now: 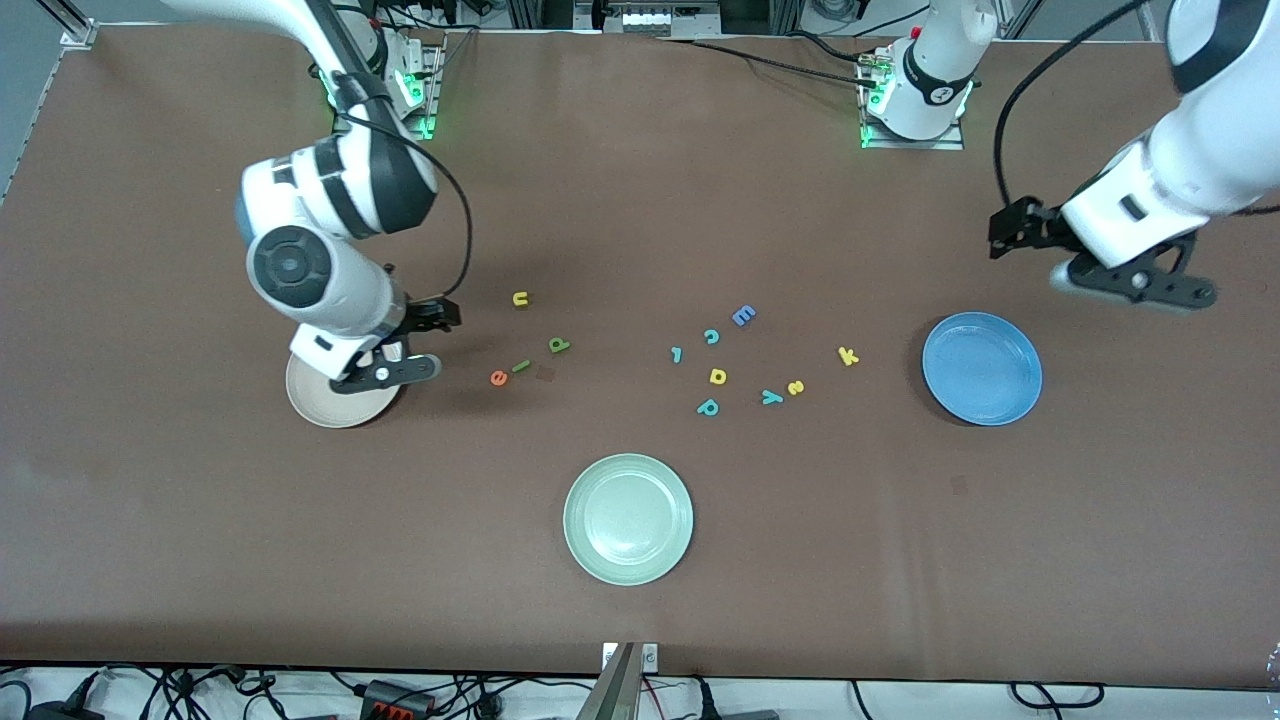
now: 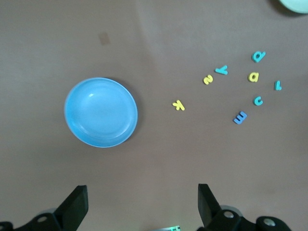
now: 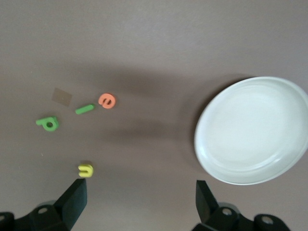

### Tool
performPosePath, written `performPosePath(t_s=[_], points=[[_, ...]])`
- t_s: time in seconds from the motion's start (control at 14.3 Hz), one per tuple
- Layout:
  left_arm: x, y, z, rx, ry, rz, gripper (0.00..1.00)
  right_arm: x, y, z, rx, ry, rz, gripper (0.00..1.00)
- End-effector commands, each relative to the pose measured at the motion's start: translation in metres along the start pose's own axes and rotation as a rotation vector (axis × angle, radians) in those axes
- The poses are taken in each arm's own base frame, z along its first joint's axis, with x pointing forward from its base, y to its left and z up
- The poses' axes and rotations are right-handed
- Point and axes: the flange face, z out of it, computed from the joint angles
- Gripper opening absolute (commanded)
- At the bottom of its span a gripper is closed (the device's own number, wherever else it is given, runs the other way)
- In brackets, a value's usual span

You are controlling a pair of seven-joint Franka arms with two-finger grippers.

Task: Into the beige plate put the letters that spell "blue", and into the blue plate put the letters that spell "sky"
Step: 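Reach the right gripper to the orange letter while the left gripper reaches yellow '2'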

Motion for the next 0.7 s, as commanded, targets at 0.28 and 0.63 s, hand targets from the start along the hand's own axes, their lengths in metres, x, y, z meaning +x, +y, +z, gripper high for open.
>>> performPosePath(t_s=[0.28, 0.63], points=[[0.071, 0.054, 0.105, -0.019, -0.088, 0.141, 1.00, 0.012, -0.031, 0.062, 0.054, -0.025, 0.127, 1.00], [0.100, 0.074, 0.163, -0.034, -0.067, 0.467, 1.00, 0.021, -0.056, 0.105, 0.045, -0.005, 0.232, 0.95]])
